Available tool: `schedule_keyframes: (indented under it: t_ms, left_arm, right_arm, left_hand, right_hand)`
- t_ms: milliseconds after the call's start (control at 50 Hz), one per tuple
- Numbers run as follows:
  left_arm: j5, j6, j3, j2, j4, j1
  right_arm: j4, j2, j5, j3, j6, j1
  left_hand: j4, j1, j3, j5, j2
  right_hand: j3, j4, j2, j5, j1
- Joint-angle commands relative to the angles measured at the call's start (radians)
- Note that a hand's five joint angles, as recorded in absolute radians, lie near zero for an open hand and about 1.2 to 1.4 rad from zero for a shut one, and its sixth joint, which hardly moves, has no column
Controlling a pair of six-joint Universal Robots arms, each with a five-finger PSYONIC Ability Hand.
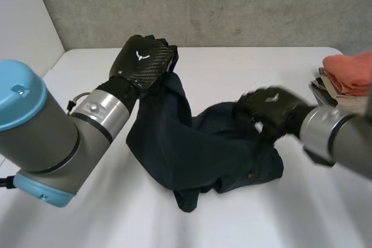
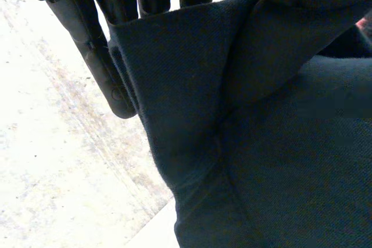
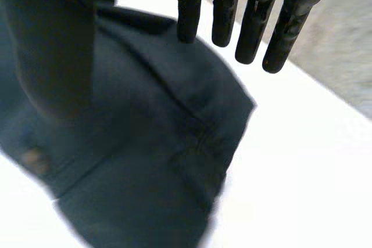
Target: Fold the laundry.
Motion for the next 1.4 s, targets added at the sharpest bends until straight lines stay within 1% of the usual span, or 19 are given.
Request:
schedule_keyframes:
  t_ms: [20, 120, 280, 400, 600, 620, 640, 660, 700, 740, 800, 920, 940, 960, 1000, 1060, 1120, 1240, 1400]
  left_arm:
    - [-0.002, 0.004, -0.091, 0.114, -0.002, -0.002]
    - [-0.002, 0.004, -0.151, 0.177, -0.002, -0.004]
    - [-0.002, 0.004, -0.202, 0.247, 0.000, -0.015]
    - [-0.002, 0.004, -0.211, 0.255, -0.002, -0.018]
    - [0.001, 0.005, -0.200, 0.230, 0.006, -0.016]
    - [0.001, 0.005, -0.197, 0.224, 0.008, -0.016]
    - [0.001, 0.005, -0.194, 0.218, 0.008, -0.016]
    - [0.004, 0.010, -0.186, 0.201, 0.014, -0.015]
    - [0.006, 0.022, -0.170, 0.178, 0.018, -0.012]
    - [0.006, 0.054, -0.125, 0.134, 0.031, -0.007]
    - [0.004, 0.119, -0.029, 0.056, 0.067, 0.005]
    - [-0.036, 0.225, 0.232, -0.056, 0.176, 0.053]
    - [-0.060, 0.242, 0.311, -0.081, 0.210, 0.060]
    - [-0.076, 0.245, 0.350, -0.093, 0.230, 0.065]
    - [-0.125, 0.242, 0.453, -0.124, 0.299, 0.076]
    - [-0.160, 0.234, 0.531, -0.142, 0.408, 0.087]
    - [-0.160, 0.219, 0.529, -0.145, 0.443, 0.091]
    - [-0.156, 0.144, 0.397, -0.158, 0.449, 0.099]
    - [-0.154, 0.122, 0.179, -0.257, 0.431, 0.096]
  right_arm:
    - [0.057, -0.002, -0.017, -0.152, -0.062, -0.079]
    - [0.057, 0.087, -0.017, -0.224, -0.114, -0.072]
    - [0.056, 0.212, -0.020, -0.312, -0.101, -0.058]
    - [0.054, 0.319, -0.036, -0.329, -0.110, -0.046]
    - [0.044, 0.511, -0.102, -0.433, -0.088, -0.009]
    - [0.045, 0.534, -0.116, -0.448, -0.081, -0.006]
    - [0.045, 0.543, -0.124, -0.456, -0.078, -0.006]
    - [0.044, 0.549, -0.132, -0.467, -0.074, -0.006]
    - [0.034, 0.561, -0.136, -0.523, -0.049, -0.006]
    - [0.021, 0.564, -0.132, -0.575, -0.018, -0.006]
    - [-0.083, 0.549, -0.089, -0.683, 0.066, -0.006]
    - [-0.506, 0.391, 0.098, -0.697, 0.203, -0.006]
    - [-0.560, 0.371, 0.118, -0.685, 0.206, -0.006]
    - [-0.673, 0.323, 0.162, -0.657, 0.206, -0.006]
    - [-0.747, 0.284, 0.190, -0.630, 0.206, -0.006]
    - [-0.782, 0.239, 0.203, -0.602, 0.203, -0.004]
    - [-0.782, 0.225, 0.200, -0.580, 0.202, -0.004]
    - [-0.783, 0.225, 0.186, -0.479, 0.183, -0.012]
    - [-0.774, 0.264, 0.122, -0.237, 0.075, -0.006]
  left_hand:
    - [0.194, 0.240, 0.204, 0.242, 0.196]
    - [0.194, 0.240, 0.204, 0.242, 0.196]
    - [0.194, 0.240, 0.204, 0.242, 0.196]
    - [0.194, 0.240, 0.204, 0.242, 0.196]
    - [0.194, 0.240, 0.204, 0.242, 0.196]
    - [0.194, 0.240, 0.204, 0.242, 0.196]
    - [0.194, 0.240, 0.204, 0.242, 0.196]
    - [0.194, 0.240, 0.204, 0.242, 0.196]
    - [0.194, 0.240, 0.204, 0.242, 0.196]
    - [0.194, 0.240, 0.204, 0.242, 0.196]
    - [0.194, 0.240, 0.204, 0.242, 0.196]
    - [0.194, 0.240, 0.204, 0.242, 0.196]
    - [0.194, 0.240, 0.204, 0.242, 0.196]
    - [0.194, 0.240, 0.204, 0.242, 0.196]
    - [0.194, 0.240, 0.204, 0.242, 0.196]
    - [0.194, 0.240, 0.204, 0.242, 0.196]
    - [0.194, 0.240, 0.204, 0.242, 0.196]
    - [0.194, 0.240, 0.204, 0.242, 0.196]
    - [0.194, 0.240, 0.204, 0.242, 0.196]
  right_hand:
    - [-0.103, -0.101, -0.112, -0.101, -0.059]
    - [-0.089, -0.086, -0.097, -0.087, -0.045]
    - [-0.103, -0.101, -0.112, -0.101, -0.059]
    - [-0.225, -0.223, -0.234, -0.223, -0.181]
    - [-0.225, -0.223, -0.234, -0.223, -0.181]
    - [-0.164, -0.162, -0.172, -0.162, -0.120]
    - [0.047, 0.050, 0.039, 0.049, 0.091]
    - [0.320, 0.322, 0.311, 0.322, 0.364]
    - [0.993, 0.995, 0.984, 0.995, 1.037]
    - [0.997, 0.999, 0.988, 0.999, 1.041]
    - [0.997, 0.999, 0.988, 0.999, 1.041]
    - [0.997, 0.999, 0.988, 0.999, 1.041]
    - [0.997, 0.999, 0.988, 0.999, 1.041]
    - [0.997, 0.999, 0.988, 0.999, 1.041]
    - [0.997, 0.999, 0.988, 0.999, 1.041]
    - [0.997, 0.999, 0.988, 0.999, 1.041]
    - [0.997, 0.999, 0.988, 0.999, 1.041]
    - [0.997, 0.999, 0.988, 0.999, 1.041]
    - [0.997, 0.999, 0.988, 0.999, 1.041]
